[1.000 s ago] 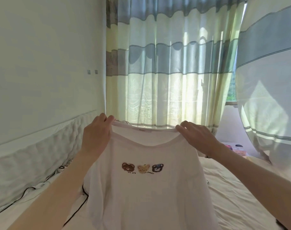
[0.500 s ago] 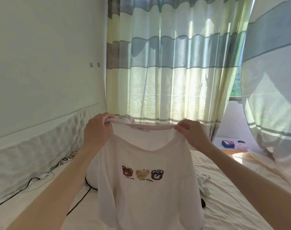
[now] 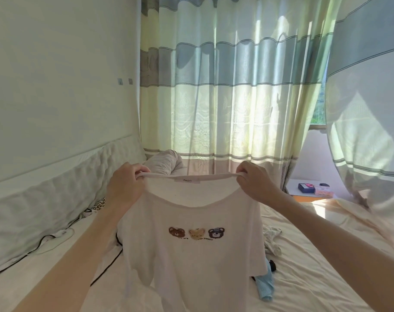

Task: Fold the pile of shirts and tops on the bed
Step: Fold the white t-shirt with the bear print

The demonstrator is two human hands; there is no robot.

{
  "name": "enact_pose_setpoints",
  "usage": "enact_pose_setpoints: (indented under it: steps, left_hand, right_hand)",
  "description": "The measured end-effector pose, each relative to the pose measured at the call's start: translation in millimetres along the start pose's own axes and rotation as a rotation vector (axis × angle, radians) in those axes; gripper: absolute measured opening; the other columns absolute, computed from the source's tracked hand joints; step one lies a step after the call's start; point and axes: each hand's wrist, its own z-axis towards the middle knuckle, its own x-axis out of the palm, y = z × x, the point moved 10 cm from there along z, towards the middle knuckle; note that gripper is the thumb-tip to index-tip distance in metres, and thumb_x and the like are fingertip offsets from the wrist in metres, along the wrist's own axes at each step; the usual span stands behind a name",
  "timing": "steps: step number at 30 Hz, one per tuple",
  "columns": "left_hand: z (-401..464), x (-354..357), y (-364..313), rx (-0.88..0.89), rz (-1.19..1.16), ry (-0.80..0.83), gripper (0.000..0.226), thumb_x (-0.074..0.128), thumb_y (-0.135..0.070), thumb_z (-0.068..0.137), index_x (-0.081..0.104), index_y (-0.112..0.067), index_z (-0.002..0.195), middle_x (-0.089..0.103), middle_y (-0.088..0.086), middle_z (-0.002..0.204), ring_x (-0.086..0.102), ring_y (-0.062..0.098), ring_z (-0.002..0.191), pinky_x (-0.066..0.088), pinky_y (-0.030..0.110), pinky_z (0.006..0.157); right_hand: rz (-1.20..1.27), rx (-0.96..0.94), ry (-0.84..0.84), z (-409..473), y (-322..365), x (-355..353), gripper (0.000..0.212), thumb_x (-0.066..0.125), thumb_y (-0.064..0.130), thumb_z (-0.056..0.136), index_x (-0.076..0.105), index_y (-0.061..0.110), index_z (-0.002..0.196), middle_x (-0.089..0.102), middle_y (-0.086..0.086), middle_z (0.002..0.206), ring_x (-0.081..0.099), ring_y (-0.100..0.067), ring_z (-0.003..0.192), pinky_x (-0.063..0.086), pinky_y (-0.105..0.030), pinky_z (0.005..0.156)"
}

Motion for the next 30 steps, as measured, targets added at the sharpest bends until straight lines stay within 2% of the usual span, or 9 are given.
enact_pose_setpoints:
  steps: [4, 6, 10, 13, 16, 20, 23, 26, 30]
  left_hand:
    - [-27.3, 7.0, 12.8, -0.093, 0.009, 0.017, 0.023, 0.054, -0.001, 0.081, 0.067, -0.013, 0.097, 0.045, 0.005, 0.095, 0.053, 0.026, 0.092, 0.035, 0.027, 0.075]
    - [-50.5, 4.2, 20.3, -0.155, 0.029, -0.025, 0.018, 0.059, -0.007, 0.080, 0.061, -0.013, 0.097, 0.042, 0.005, 0.096, 0.049, 0.026, 0.092, 0.037, 0.032, 0.077]
    - [-104.1, 6.9, 32.3, -0.230, -0.017, -0.048, 0.012, 0.063, -0.009, 0.078, 0.055, -0.014, 0.085, 0.056, 0.005, 0.086, 0.050, 0.024, 0.081, 0.038, 0.032, 0.072]
    - [-152.7, 25.0, 43.4, -0.325, -0.099, 0.047, 0.010, 0.060, -0.004, 0.079, 0.059, -0.014, 0.083, 0.057, -0.003, 0.073, 0.053, 0.020, 0.076, 0.031, 0.022, 0.064]
    - [-206.2, 41.5, 55.0, -0.438, -0.205, 0.149, 0.017, 0.054, 0.001, 0.083, 0.057, -0.015, 0.082, 0.055, -0.003, 0.075, 0.050, 0.016, 0.075, 0.031, 0.024, 0.059]
    - [-263.5, 49.3, 68.8, -0.533, -0.337, 0.237, 0.028, 0.045, 0.002, 0.089, 0.048, -0.024, 0.077, 0.049, -0.003, 0.076, 0.042, 0.016, 0.070, 0.033, 0.025, 0.058]
    - [-291.7, 39.5, 58.1, -0.510, -0.419, 0.266, 0.020, 0.046, -0.002, 0.089, 0.048, -0.019, 0.080, 0.046, -0.001, 0.072, 0.038, 0.011, 0.062, 0.030, 0.016, 0.050]
    - [-317.4, 17.6, 38.0, -0.417, -0.463, 0.327, 0.003, 0.051, -0.021, 0.073, 0.049, -0.019, 0.075, 0.041, 0.007, 0.063, 0.030, 0.005, 0.049, 0.024, 0.015, 0.043]
    - [-353.3, -17.4, 14.1, -0.280, -0.418, 0.432, 0.023, 0.055, -0.045, 0.064, 0.052, -0.024, 0.073, 0.044, 0.015, 0.062, 0.032, 0.007, 0.052, 0.024, 0.016, 0.046]
  right_hand:
    - [-0.036, -0.031, -0.084, -25.5, -10.0, -0.5, 0.008, 0.048, 0.002, 0.085, 0.056, 0.005, 0.086, 0.054, -0.002, 0.083, 0.050, -0.023, 0.077, 0.031, -0.028, 0.065]
    - [0.013, -0.003, -0.119, -44.9, -17.7, -0.4, 0.010, 0.049, 0.001, 0.084, 0.058, 0.003, 0.087, 0.056, -0.002, 0.081, 0.050, -0.022, 0.073, 0.030, -0.025, 0.061]
    - [0.205, 0.137, -0.163, -92.6, -40.8, 3.2, 0.014, 0.052, 0.001, 0.083, 0.058, 0.011, 0.076, 0.052, 0.008, 0.064, 0.047, -0.007, 0.063, 0.033, -0.015, 0.058]
    - [0.280, 0.214, -0.086, -132.5, -62.5, 27.4, 0.023, 0.049, 0.001, 0.084, 0.050, 0.017, 0.068, 0.049, 0.009, 0.061, 0.044, -0.008, 0.061, 0.029, -0.025, 0.057]
    - [0.302, 0.239, 0.012, -172.8, -73.2, 48.4, 0.028, 0.045, 0.004, 0.087, 0.046, 0.022, 0.066, 0.046, 0.007, 0.061, 0.041, -0.008, 0.060, 0.031, -0.021, 0.058]
    - [0.271, 0.209, 0.153, -220.4, -72.9, 54.8, 0.020, 0.043, 0.013, 0.083, 0.049, 0.004, 0.066, 0.044, -0.002, 0.059, 0.037, -0.014, 0.058, 0.028, -0.031, 0.058]
    - [0.261, 0.156, 0.174, -252.0, -62.2, 41.6, 0.020, 0.039, 0.021, 0.074, 0.036, 0.012, 0.057, 0.034, 0.002, 0.054, 0.029, -0.011, 0.053, 0.023, -0.029, 0.053]
    - [0.251, 0.153, 0.113, -284.0, -56.8, 20.0, 0.021, 0.040, 0.021, 0.073, 0.033, 0.009, 0.057, 0.033, -0.002, 0.055, 0.028, -0.013, 0.053, 0.021, -0.031, 0.053]
    - [0.263, 0.154, 0.071, -331.2, -38.3, -7.8, 0.019, 0.041, 0.021, 0.070, 0.030, 0.016, 0.056, 0.030, 0.001, 0.054, 0.028, -0.013, 0.053, 0.022, -0.032, 0.053]
